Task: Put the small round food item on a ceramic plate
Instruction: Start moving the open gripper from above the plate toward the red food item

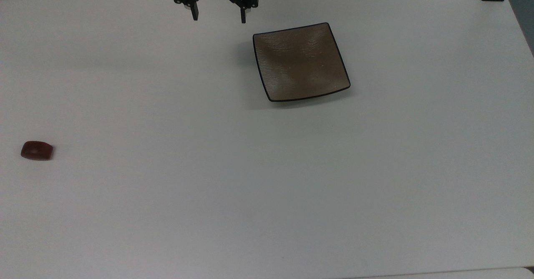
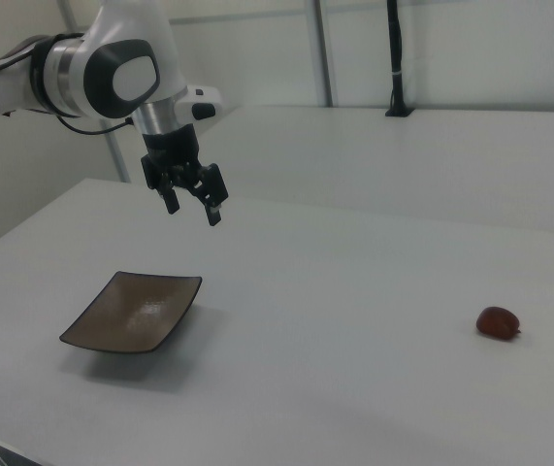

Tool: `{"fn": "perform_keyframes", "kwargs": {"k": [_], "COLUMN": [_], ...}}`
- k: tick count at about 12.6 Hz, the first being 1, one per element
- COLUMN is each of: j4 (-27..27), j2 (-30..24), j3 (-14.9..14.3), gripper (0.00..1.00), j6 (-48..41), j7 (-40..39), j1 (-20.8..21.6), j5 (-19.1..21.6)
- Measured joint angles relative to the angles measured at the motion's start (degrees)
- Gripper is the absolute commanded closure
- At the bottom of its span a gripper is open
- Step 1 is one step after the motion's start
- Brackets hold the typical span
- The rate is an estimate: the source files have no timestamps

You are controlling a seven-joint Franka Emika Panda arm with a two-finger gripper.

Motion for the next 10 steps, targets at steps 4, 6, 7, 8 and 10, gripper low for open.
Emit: {"fn": "perform_keyframes", "kwargs": {"k": [4, 6, 7, 8, 10], "j4": [-0.3, -0.6, -0.7, -0.8, -0.8], "j2": [0.0, 0.0, 0.0, 0.0, 0.0], "j3": [0.0, 0.0, 0.0, 0.0, 0.0], "gripper": [0.00, 0.00, 0.00, 0.00, 0.00], "j6": [0.0, 0.0, 0.0, 0.0, 0.0], "j7": [-0.1, -0.1, -0.1, -0.1, -0.1], "j1": [-0.2, -0.2, -0.2, -0.2, -0.2], "j5": [0.0, 0.0, 0.0, 0.0, 0.0]}}
